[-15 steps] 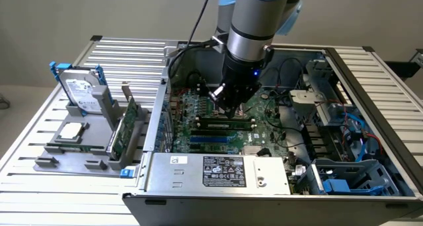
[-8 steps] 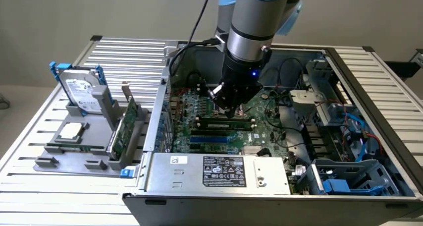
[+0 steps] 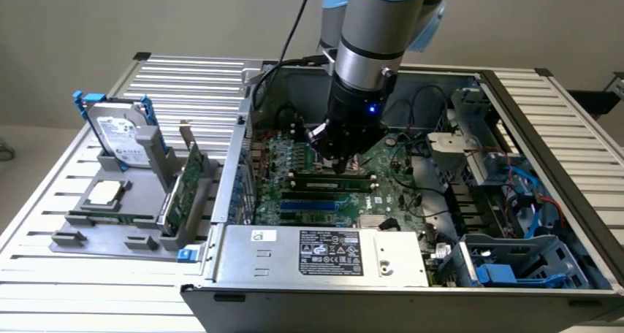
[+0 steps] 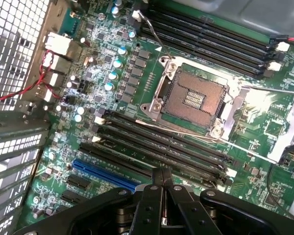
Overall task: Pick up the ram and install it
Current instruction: 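Press down the ram until it locks into place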
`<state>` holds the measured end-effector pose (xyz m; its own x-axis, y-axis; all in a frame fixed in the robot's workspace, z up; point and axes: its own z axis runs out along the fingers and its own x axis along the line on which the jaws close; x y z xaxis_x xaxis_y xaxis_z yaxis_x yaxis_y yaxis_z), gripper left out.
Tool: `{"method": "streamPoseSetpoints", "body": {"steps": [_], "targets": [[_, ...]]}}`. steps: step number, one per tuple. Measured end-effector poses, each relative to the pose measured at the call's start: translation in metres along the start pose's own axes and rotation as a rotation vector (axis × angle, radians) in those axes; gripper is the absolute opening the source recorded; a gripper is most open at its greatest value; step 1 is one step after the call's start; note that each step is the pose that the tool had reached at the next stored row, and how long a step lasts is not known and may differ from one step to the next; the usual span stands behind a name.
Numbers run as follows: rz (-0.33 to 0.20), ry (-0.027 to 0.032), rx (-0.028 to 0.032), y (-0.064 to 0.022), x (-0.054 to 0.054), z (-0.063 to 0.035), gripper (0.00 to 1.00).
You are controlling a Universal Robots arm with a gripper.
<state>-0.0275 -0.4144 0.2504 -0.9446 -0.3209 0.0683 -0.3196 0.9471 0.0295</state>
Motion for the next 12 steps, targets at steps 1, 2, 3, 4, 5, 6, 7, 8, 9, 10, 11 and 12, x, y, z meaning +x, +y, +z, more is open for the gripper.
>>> {"method": "streamPoseSetpoints", "body": {"steps": [1,2,3,4,5,6,7,8,9,10,11,12], "targets": [[0.013,-0.0001,0.0000,0.0000,0.0000,0.0000,0.11],[0.025,-0.0003,0.0000,0.0000,0.0000,0.0000,0.11],[0.038,-0.0005,0.0000,0.0000,0.0000,0.0000,0.11],[0.051,-0.0006,0.0000,0.0000,0.0000,0.0000,0.11],[0.063,-0.0008,0.0000,0.0000,0.0001,0.0000,0.11],[0.076,-0.0009,0.0000,0.0000,0.0000,0.0000,0.11],[0.089,-0.0011,0.0000,0.0000,0.0000,0.0000,0.11],[0.102,-0.0012,0.0000,0.0000,0.0000,0.0000,0.11],[0.115,-0.0014,0.0000,0.0000,0.0000,0.0000,0.11],[0.127,-0.0015,0.0000,0.0000,0.0000,0.0000,0.11],[0.139,-0.0017,0.0001,0.0000,0.0001,0.0000,0.11],[0.151,-0.0015,0.0010,0.0000,0.0001,-0.0001,0.11]]}}
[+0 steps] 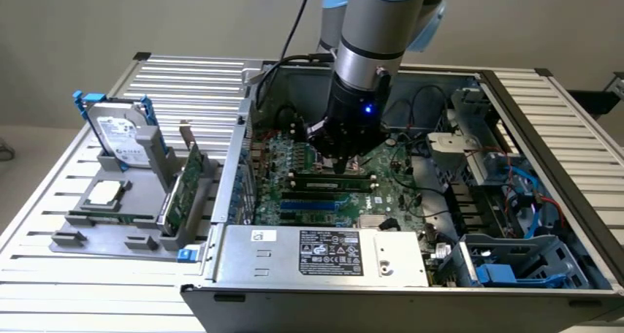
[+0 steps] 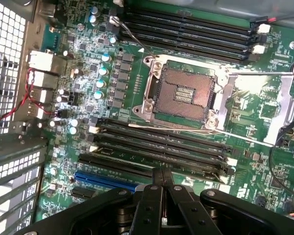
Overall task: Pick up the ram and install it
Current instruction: 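Press down the ram until it locks into place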
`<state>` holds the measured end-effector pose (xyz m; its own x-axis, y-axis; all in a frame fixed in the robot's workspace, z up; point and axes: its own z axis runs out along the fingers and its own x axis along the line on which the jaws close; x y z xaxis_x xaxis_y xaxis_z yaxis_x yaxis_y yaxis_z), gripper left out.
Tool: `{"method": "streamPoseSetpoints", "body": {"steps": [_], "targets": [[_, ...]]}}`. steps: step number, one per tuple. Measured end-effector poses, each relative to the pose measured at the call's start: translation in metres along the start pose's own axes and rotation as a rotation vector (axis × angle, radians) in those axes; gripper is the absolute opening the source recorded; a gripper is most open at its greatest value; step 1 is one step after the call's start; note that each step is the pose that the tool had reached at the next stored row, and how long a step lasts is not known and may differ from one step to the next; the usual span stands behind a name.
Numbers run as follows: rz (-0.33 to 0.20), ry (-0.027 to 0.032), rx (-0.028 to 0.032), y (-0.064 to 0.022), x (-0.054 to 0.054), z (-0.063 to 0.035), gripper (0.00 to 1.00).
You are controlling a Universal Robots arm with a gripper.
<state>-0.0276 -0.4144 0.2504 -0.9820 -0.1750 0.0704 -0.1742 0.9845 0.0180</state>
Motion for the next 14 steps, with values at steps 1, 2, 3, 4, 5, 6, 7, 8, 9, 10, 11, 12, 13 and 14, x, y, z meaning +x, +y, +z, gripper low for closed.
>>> {"method": "streamPoseSetpoints", "body": {"steps": [1,2,3,4,5,6,7,8,9,10,11,12,13,14], "targets": [[0.011,0.0002,0.0011,0.0000,0.0000,0.0000,0.11],[0.020,0.0003,0.0022,0.0000,0.0000,0.0000,0.11],[0.027,0.0004,0.0035,0.0000,0.0000,0.0001,0.11],[0.032,0.0008,0.0054,0.0000,0.0000,-0.0001,0.11],[0.036,0.0011,0.0075,-0.0001,0.0000,-0.0002,0.11],[0.039,0.0014,0.0094,-0.0001,0.0000,-0.0002,0.11],[0.042,0.0017,0.0113,-0.0002,0.0001,-0.0003,0.11],[0.045,0.0015,0.0127,-0.0002,0.0000,-0.0004,0.11],[0.047,0.0010,0.0142,-0.0002,0.0001,-0.0004,0.11],[0.049,-0.0004,0.0154,-0.0002,0.0001,-0.0004,0.11],[0.051,-0.0026,0.0167,-0.0002,0.0001,-0.0005,0.11],[0.053,-0.0053,0.0177,-0.0002,0.0001,-0.0005,0.11],[0.055,-0.0080,0.0189,-0.0002,0.0000,-0.0005,0.11],[0.057,-0.0105,0.0200,-0.0002,0.0000,-0.0005,0.11]]}}
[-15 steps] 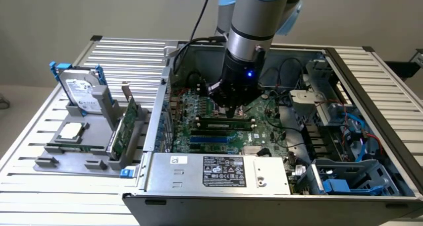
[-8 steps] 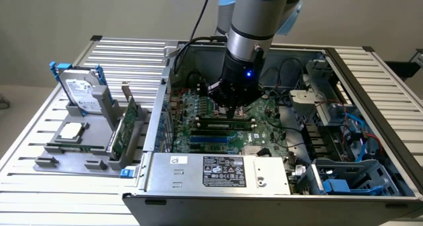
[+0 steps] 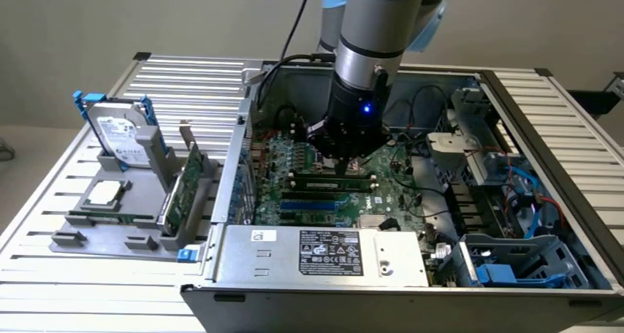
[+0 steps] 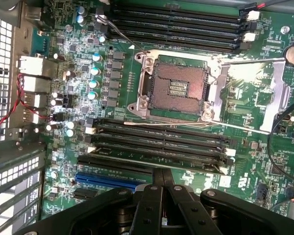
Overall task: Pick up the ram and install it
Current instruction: 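Press down the ram until it locks into place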
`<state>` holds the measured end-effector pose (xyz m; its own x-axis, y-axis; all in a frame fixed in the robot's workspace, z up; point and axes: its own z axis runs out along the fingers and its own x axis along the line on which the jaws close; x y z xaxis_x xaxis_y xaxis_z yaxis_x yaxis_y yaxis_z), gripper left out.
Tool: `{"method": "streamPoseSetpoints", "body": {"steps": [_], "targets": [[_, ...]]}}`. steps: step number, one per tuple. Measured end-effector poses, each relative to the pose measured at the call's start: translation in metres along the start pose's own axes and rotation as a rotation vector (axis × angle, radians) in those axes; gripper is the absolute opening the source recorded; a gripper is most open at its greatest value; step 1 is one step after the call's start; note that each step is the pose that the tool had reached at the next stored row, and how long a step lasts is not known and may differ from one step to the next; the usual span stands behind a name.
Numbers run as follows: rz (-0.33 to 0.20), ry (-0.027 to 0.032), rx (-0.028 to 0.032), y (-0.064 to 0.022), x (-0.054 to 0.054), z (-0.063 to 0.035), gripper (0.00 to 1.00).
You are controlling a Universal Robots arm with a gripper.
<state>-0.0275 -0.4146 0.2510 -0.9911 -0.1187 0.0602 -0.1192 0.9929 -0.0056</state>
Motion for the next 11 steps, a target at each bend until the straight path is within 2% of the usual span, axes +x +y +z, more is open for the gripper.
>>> {"method": "streamPoseSetpoints", "body": {"steps": [4,11], "targets": [[0.013,-0.0085,0.0019,0.0000,-0.0001,-0.0001,0.11],[0.015,-0.0090,0.0007,-0.0005,0.0000,-0.0003,0.11]]}}
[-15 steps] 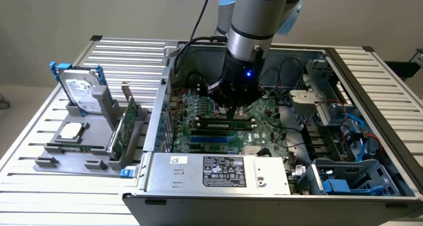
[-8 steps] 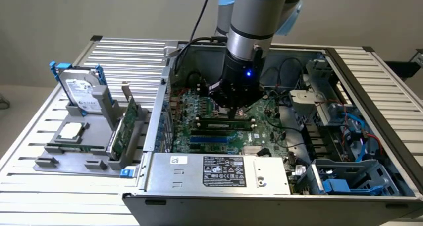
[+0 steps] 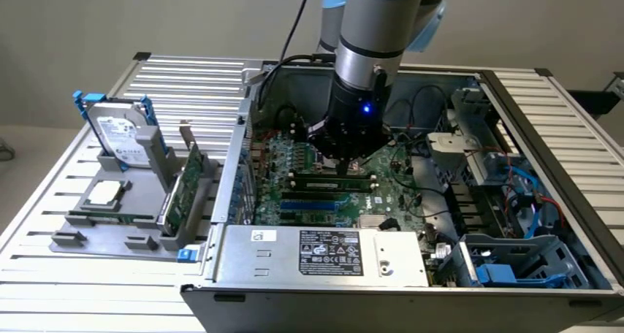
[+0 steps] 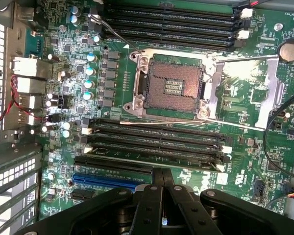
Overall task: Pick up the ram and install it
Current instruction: 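Press down the ram until it locks into place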
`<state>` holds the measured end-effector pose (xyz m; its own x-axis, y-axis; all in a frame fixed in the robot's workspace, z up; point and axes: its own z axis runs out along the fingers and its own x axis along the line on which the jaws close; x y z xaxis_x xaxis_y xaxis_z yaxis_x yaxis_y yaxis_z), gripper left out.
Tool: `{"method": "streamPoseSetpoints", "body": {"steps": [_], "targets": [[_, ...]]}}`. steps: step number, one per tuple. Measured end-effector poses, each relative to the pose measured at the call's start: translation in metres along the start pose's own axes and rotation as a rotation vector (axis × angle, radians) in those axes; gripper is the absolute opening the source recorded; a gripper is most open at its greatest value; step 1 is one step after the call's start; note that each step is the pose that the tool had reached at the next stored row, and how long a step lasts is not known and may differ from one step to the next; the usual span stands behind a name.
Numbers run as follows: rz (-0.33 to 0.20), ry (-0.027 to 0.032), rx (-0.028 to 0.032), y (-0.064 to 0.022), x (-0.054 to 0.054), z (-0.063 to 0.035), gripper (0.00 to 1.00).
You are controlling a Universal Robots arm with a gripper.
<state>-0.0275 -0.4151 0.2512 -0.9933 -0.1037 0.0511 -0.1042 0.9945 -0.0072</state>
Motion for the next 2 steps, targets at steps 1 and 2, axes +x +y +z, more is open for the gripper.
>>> {"method": "streamPoseSetpoints", "body": {"steps": [1,2], "targets": [[0.000,0.0000,0.0000,0.0000,0.0000,0.0000,0.11],[0.000,0.0000,0.0000,0.0000,0.0000,0.0000,0.11]]}}
